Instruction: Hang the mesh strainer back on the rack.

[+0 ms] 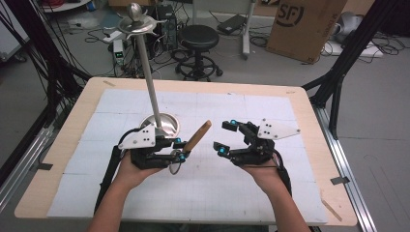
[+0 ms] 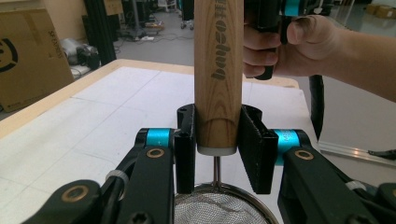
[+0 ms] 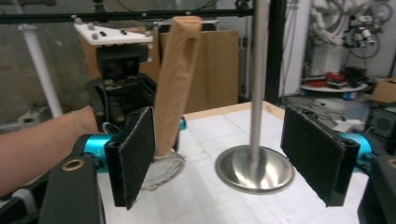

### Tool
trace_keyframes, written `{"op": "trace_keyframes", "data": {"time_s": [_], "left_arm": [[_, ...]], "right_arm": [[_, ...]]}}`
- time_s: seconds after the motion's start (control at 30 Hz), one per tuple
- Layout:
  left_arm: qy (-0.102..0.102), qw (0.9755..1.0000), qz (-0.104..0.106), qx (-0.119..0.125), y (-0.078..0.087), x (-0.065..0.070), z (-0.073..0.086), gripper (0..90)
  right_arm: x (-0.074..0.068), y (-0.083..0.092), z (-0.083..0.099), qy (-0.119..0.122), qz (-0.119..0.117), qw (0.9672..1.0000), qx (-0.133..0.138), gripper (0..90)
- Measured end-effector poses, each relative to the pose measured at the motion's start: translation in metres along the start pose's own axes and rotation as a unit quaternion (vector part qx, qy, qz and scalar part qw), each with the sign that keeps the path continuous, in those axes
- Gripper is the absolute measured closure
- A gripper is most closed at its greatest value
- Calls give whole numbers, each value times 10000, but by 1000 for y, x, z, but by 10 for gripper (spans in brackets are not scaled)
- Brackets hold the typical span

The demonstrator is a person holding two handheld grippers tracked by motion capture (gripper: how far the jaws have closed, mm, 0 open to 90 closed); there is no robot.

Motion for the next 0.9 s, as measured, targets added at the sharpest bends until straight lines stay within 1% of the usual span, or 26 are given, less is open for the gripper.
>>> {"op": "trace_keyframes", "data": {"time_s": [0.03,0.1,0.2,0.23,0.27,0.4,0.53,0.63,0.77,0.9], "left_arm": [[-19,10000,16,-8,0,0,0,688],[-16,10000,32,6,-2,1,-1,688],[-17,10000,54,11,-3,2,-2,688],[-10,10000,64,8,-4,2,-2,688],[-30,10000,75,-7,-5,2,-2,688],[-33,9999,102,-2,-7,2,-2,689],[-37,9999,112,-17,-9,2,-2,688],[-45,9999,116,27,-9,3,-2,688],[-52,9999,129,26,-10,3,-2,688],[-57,9999,147,-1,-11,3,-2,688]], "right_arm": [[-1,-2,0,63,-50,10000,-14,308],[-4,-5,0,85,-152,9998,-33,311],[-7,-9,1,44,-266,9996,-67,327],[-7,-11,1,64,-276,9996,-48,343],[-8,-11,1,20,-342,9994,-39,373],[-10,-15,1,32,-466,9989,-31,402],[-12,-18,2,37,-533,9986,-25,428],[-14,-21,2,8,-627,9980,-7,457],[-17,-25,2,67,-701,9975,-1,490],[-17,-26,3,132,-766,9970,-1,557]]}}
Point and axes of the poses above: each handheld gripper's, and its own axes: y roughly backward along the jaws, z roughly out of its underside, x roughly to its right, the point moved 2 cm from there along -y, roughly forward along the jaws, and after that the axes turned 9 degrees about z, right-handed, at the moved point
